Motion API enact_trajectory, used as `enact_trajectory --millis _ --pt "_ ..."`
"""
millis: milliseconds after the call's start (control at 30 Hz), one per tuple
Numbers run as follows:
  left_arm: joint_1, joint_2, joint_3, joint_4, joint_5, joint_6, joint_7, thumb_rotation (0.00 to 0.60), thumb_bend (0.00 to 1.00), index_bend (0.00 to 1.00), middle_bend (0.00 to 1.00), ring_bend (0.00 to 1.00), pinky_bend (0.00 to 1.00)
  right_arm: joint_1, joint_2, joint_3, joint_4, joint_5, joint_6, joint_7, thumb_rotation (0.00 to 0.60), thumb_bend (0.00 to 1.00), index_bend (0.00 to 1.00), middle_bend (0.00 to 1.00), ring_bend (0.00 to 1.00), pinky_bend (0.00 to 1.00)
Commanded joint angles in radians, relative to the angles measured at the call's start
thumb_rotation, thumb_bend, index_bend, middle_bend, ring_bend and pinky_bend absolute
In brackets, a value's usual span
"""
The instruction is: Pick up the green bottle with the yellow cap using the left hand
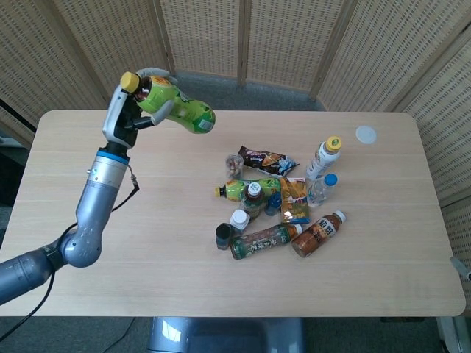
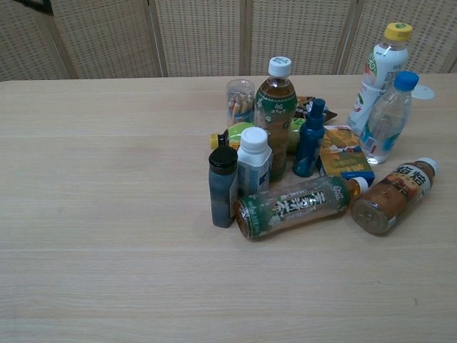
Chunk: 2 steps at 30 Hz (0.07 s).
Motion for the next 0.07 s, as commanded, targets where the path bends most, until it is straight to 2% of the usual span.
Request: enact_trajectory --millis 33,67 --pt "0.007 0.013 -0.002 -0.010 -0.014 0.010 0.011 0.600 0.39 0.61 0.58 0.60 0.45 0.001 -0.001 0.001 0.000 -0.001 -0.001 0.000 0.515 0.01 0.00 0.00 0.00 0.00" --pt "0.008 0.015 -0.001 -0.012 -0.018 0.009 0.010 0.600 0.39 0.61 0.58 0.60 0.45 0.002 -0.002 0.002 0.000 -0.001 -0.002 -0.001 0.515 0.01 0.00 0.00 0.00 0.00"
